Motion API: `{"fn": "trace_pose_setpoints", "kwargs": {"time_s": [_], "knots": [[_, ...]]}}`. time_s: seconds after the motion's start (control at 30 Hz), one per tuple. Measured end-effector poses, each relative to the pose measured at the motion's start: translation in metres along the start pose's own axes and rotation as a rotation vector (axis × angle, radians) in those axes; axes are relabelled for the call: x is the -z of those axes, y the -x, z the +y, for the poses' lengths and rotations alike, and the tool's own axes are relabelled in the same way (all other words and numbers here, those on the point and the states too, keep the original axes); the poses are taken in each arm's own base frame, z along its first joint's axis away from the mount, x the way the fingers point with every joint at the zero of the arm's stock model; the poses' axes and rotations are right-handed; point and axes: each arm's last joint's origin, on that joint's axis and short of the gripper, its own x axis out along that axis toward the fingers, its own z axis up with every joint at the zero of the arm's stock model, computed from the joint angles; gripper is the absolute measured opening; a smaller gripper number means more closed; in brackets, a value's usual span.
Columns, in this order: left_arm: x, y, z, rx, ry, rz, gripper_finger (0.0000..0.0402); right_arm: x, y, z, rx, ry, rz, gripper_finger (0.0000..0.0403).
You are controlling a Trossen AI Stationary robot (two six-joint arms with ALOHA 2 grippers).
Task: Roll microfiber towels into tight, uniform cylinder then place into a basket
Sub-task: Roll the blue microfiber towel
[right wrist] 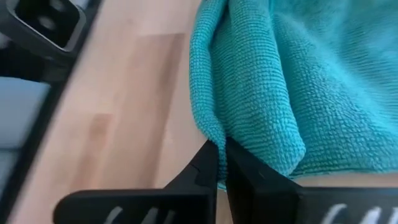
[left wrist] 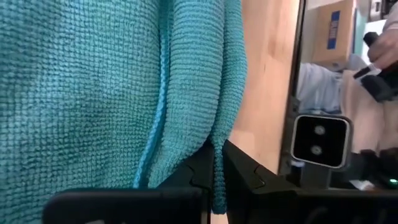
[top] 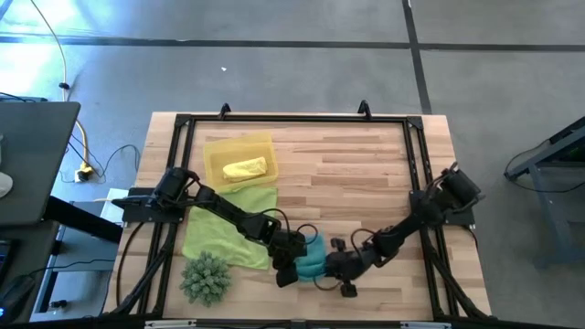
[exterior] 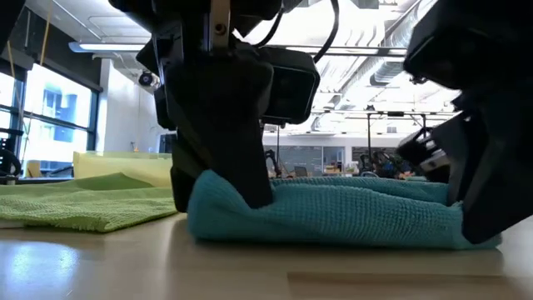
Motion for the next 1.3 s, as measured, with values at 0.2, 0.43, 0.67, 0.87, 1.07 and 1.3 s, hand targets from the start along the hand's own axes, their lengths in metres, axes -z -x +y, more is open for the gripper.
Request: {"fn": "trace_pose_setpoints", "kwargs": {"time_s": [0.2,0.43,0.67,0.87,1.07,1.3], "knots": [[0.000,0.000,-0.002,0.030,0.009,0.018,0.0008,-0.012,0.003,-0.007,-0.146,-0.103,0.025,0.0001],[-0.003,0.004,-0.003,0.034,0.062,0.005,0.0008,-0.025,0.017,-0.009,-0.227,-0.201,0.031,0.0001],[-0.002,0.016,-0.008,-0.055,0.082,-0.046,0.0008,-0.031,0.021,-0.021,-0.213,-0.250,0.041,0.0000],[0.000,0.032,-0.009,-0.269,0.092,-0.163,0.0008,-0.032,0.019,-0.033,-0.173,-0.279,0.056,0.0000],[0.009,0.032,-0.007,-0.422,0.093,-0.201,0.0008,-0.037,0.019,-0.039,-0.163,-0.292,0.041,0.0000],[0.013,0.027,-0.004,-0.488,0.121,-0.220,0.0008,-0.038,0.019,-0.039,-0.169,-0.282,0.030,0.0000]]}}
